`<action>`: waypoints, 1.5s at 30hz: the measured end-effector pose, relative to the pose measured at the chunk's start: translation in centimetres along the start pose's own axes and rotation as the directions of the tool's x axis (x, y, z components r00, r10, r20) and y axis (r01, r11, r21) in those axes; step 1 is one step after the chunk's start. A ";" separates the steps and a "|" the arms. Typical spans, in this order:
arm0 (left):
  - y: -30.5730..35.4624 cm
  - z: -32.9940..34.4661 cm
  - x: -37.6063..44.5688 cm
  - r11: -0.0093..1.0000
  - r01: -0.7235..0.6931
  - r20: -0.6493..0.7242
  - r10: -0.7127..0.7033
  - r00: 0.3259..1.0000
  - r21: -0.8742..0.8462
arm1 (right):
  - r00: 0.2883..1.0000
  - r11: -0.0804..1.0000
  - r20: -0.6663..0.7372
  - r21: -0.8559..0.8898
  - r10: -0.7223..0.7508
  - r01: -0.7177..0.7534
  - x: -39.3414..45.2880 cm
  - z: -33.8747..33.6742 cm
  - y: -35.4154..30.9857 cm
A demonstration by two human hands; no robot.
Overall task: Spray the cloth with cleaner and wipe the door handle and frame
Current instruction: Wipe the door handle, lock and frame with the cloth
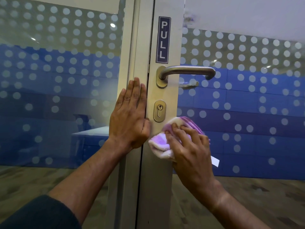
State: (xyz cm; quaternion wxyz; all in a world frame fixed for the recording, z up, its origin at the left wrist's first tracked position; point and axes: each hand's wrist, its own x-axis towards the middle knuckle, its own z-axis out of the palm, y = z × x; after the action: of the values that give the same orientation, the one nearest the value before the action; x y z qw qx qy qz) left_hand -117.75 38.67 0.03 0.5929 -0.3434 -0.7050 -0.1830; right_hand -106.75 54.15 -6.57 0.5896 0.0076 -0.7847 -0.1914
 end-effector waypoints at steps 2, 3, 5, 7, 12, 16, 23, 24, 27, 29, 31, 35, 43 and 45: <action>0.0 -0.1 0.0 1.000 0.003 0.001 -0.003 1.000 0.010 | 1.000 1.000 0.009 0.005 -0.015 0.015 -0.5 -0.1 0.1; 0.0 -0.2 0.0 1.000 0.003 0.002 -0.003 1.000 0.013 | 1.000 1.000 0.006 0.007 -0.019 0.019 -0.5 -0.1 0.2; 0.0 -0.2 0.0 1.000 0.001 0.004 -0.001 1.000 0.014 | 1.000 1.000 0.003 0.007 -0.020 0.020 0.1 0.0 0.2; 0.1 -0.1 0.0 1.000 0.000 0.003 0.000 1.000 0.010 | 1.000 1.000 0.012 0.007 -0.004 0.004 0.6 0.2 0.2; 0.0 -0.1 0.1 1.000 -0.003 0.001 0.003 1.000 0.018 | 1.000 1.000 0.007 -0.012 -0.027 0.027 -1.0 0.6 -0.1; 0.1 0.0 0.0 1.000 -0.004 0.000 0.004 1.000 0.016 | 1.000 1.000 0.007 -0.013 0.001 -0.001 0.2 0.5 0.1; 0.1 -0.2 0.1 1.000 -0.003 0.005 0.003 1.000 0.013 | 0.995 0.998 -0.082 -0.018 -0.063 0.062 -0.3 -0.7 1.7; 0.1 -0.2 0.0 1.000 -0.003 0.008 0.003 1.000 0.007 | 0.989 1.000 -0.145 -0.005 -0.024 0.024 -0.1 -1.1 2.4; 0.1 -0.2 0.0 1.000 0.004 0.001 -0.004 1.000 -0.003 | 0.945 0.995 -0.311 0.060 0.098 -0.084 0.3 -2.1 4.1; 0.1 -0.1 0.0 1.000 0.002 0.005 -0.002 1.000 -0.009 | 0.934 0.991 -0.335 0.088 0.120 -0.096 -0.1 -2.3 4.3; 0.1 -0.1 0.0 1.000 0.001 0.006 -0.001 1.000 -0.005 | 0.936 0.991 -0.333 0.106 0.112 -0.081 -0.6 -2.0 3.9; 0.0 0.0 0.0 1.000 0.002 0.006 -0.003 1.000 0.008 | 0.956 0.995 -0.291 0.103 0.036 -0.006 -1.4 -1.0 2.8; 0.1 0.0 -0.1 1.000 0.000 0.009 0.000 1.000 0.019 | 0.993 0.996 -0.083 0.019 -0.081 0.083 -0.6 0.8 1.1; 0.0 0.0 0.0 1.000 -0.002 0.007 0.001 1.000 0.017 | 0.995 0.996 -0.063 0.002 -0.084 0.084 -0.1 0.8 1.2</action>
State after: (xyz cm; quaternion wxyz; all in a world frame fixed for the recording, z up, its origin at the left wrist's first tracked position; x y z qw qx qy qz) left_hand -117.78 38.69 -0.02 0.5934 -0.3395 -0.7085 -0.1752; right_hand -107.16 55.54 -6.46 0.6052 0.0480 -0.7653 -0.2139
